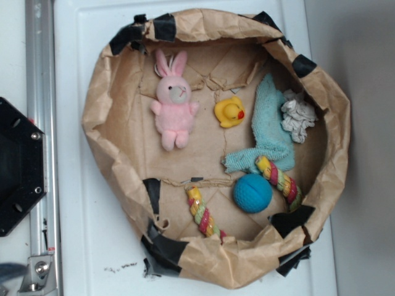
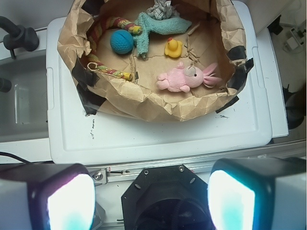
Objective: Grab the pink bunny.
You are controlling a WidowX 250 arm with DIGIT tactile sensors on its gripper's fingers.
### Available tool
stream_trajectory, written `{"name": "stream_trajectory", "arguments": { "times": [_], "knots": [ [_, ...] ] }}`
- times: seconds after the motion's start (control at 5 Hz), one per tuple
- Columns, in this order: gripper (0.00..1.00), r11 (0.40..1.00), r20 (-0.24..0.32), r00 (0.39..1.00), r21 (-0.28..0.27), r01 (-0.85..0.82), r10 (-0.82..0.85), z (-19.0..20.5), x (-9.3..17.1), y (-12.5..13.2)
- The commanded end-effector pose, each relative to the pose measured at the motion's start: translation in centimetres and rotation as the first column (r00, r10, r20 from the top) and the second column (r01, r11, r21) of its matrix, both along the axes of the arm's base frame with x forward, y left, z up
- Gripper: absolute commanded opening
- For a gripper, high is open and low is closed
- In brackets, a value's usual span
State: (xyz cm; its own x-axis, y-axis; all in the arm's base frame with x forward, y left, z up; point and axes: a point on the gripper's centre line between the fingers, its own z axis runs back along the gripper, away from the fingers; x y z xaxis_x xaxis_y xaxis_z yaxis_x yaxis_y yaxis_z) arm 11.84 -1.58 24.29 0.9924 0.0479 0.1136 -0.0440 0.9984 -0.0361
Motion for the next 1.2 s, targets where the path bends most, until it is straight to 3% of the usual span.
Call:
{"name": "stream_trajectory", "arguments": {
  "times": [0.0, 0.2, 0.4, 0.6, 1.0],
  "knots": [
    [1.0, 1.0, 0.0, 1.0, 0.0, 0.0, 0.0, 0.0, 0.0, 0.0],
    [1.0, 0.987, 0.102, 0.987, 0.09, -0.132, 0.123, -2.3, 4.4, 1.7],
    [1.0, 0.933, 0.217, 0.912, 0.017, -0.359, 0.347, -2.0, 8.8, 2.5],
    [1.0, 0.815, 0.158, 0.815, 0.083, -0.573, 0.557, -4.4, 11.2, 3.8],
    [1.0, 0.815, 0.158, 0.815, 0.083, -0.573, 0.557, -4.4, 11.2, 3.8]
  ]
}}
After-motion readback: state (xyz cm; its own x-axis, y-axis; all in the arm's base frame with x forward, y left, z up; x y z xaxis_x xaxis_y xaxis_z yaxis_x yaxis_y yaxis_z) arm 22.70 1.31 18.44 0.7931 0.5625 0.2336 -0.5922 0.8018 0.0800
